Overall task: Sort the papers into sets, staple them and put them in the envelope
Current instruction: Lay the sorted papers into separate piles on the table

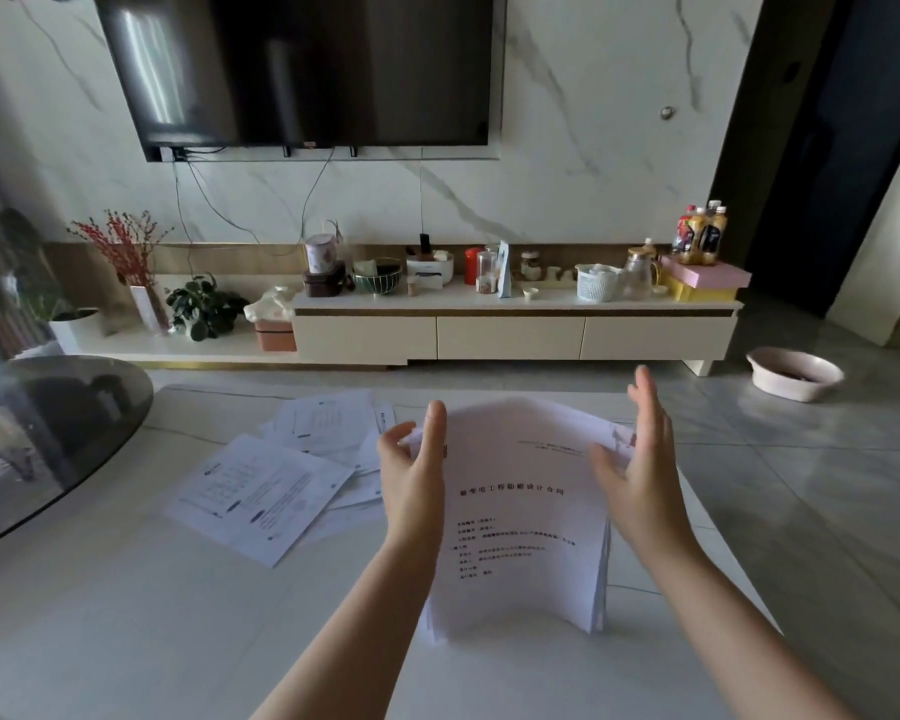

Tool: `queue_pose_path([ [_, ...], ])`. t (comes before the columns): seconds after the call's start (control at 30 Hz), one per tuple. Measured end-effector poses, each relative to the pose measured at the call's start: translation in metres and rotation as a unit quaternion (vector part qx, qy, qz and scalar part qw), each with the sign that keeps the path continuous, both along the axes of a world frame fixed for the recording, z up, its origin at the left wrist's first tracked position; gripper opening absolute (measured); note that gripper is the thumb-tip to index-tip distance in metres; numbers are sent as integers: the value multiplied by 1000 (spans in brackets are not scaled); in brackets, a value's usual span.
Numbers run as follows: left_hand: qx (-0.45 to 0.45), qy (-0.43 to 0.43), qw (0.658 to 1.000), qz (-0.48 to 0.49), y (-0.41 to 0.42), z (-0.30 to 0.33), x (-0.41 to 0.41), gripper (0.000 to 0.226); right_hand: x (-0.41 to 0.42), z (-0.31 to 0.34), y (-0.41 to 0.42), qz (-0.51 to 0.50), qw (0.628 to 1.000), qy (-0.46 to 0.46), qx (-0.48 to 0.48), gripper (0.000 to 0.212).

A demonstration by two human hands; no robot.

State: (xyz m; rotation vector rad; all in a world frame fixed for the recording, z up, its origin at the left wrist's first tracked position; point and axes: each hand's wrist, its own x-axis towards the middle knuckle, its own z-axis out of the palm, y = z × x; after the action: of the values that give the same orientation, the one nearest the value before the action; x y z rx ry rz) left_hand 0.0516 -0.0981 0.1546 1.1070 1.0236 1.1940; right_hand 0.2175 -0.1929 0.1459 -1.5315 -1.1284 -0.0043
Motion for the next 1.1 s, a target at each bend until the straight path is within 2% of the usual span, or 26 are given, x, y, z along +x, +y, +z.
queue_pose_path([
  [0.1,-49,70,996,26,2,11,13,58,5,4,-1,0,996,-80,-28,55],
  [0.17,-66,107,991,45,4,15,17,49,8,4,-1,2,996,-83,-38,40],
  [0.27,-60,107,991,50,9,14,17,40,10,4,-3,-16,998,-62,-28,38],
  [0.43,-43,85,995,10,16,6,8,53,12,0,-7,11,997,-55,-62,37],
  [0.5,-20,74,997,1,20,6,5,50,12,1,-9,34,999,-13,-39,38],
  [0.57,-1,58,998,-23,24,7,0,51,13,-1,-10,54,995,78,-20,38],
  [0.6,-2,46,998,-48,27,5,-4,58,13,-4,-11,57,989,136,-17,38],
  [0.7,2,37,985,-167,30,-10,-19,100,16,-23,-8,43,963,265,-25,31],
  [0.73,8,52,977,-205,30,-20,-22,102,15,-31,-6,46,956,287,-32,31],
  [0.8,13,107,965,-237,30,-42,-19,75,13,-47,2,40,954,292,-61,25],
  [0.87,42,196,963,-181,31,-58,-9,37,6,-53,9,14,958,269,-97,10],
  [0.9,49,222,963,-147,32,-62,-2,24,4,-52,12,10,959,261,-107,7],
  [0.97,55,215,968,-114,32,-57,4,18,4,-45,15,8,964,246,-104,13],
  [1.07,57,148,981,-112,37,-50,-2,24,16,-36,9,16,967,245,-74,10],
  [1.1,59,121,982,-131,37,-51,-6,27,21,-37,7,19,966,248,-72,25],
])
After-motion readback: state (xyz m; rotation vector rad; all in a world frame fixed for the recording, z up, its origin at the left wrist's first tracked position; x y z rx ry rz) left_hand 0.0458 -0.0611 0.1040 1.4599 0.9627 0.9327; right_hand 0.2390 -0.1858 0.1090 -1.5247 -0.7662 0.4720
